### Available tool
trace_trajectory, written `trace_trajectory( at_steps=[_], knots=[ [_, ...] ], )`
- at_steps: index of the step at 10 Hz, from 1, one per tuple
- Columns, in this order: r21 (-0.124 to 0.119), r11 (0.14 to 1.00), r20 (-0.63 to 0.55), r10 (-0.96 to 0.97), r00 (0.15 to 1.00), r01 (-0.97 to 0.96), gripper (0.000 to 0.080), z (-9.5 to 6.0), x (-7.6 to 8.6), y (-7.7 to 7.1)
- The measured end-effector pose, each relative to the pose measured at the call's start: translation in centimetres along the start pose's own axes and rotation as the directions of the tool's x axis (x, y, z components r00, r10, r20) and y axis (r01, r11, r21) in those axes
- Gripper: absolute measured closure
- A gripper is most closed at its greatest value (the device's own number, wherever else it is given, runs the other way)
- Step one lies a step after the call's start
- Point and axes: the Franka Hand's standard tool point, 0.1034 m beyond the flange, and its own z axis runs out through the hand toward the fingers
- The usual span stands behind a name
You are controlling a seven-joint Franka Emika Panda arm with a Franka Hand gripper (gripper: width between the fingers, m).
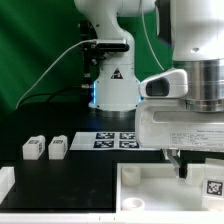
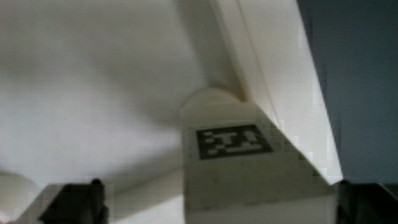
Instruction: Assemble one leg
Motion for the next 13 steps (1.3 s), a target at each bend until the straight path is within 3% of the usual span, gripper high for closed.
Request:
trace_trajectory(
  at_steps=[1, 2, 3, 4, 6, 8, 10, 12, 13],
  knots=[
    [0.000, 0.999, 0.000, 0.037, 0.999, -0.037, 0.0200, 0.01, -0.04, -0.05],
    [0.000, 0.999, 0.000, 0.035, 0.999, -0.035, 0.0375, 0.01, 0.00, 0.02],
    [0.002, 0.992, 0.001, 0.127, 0.992, -0.127, 0.0375, 0.02, -0.04, -0.04],
    [0.002, 0.977, 0.002, 0.212, 0.977, -0.212, 0.0509, 0.03, -0.06, -0.07],
    [0.001, 0.907, 0.005, 0.422, 0.907, -0.422, 0.0509, 0.06, 0.00, -0.04],
    [-0.037, 0.701, 0.025, 0.713, 0.700, -0.712, 0.0509, 0.10, 0.19, -0.22],
    [-0.046, 0.376, 0.035, 0.927, 0.374, -0.926, 0.0509, 0.11, 0.18, -0.37],
    [-0.051, 0.117, 0.044, 0.992, 0.115, -0.992, 0.0508, 0.11, 0.22, -0.56],
    [-0.050, 0.036, 0.038, 0.999, 0.034, -0.998, 0.0508, 0.08, 0.27, -0.59]
  ],
)
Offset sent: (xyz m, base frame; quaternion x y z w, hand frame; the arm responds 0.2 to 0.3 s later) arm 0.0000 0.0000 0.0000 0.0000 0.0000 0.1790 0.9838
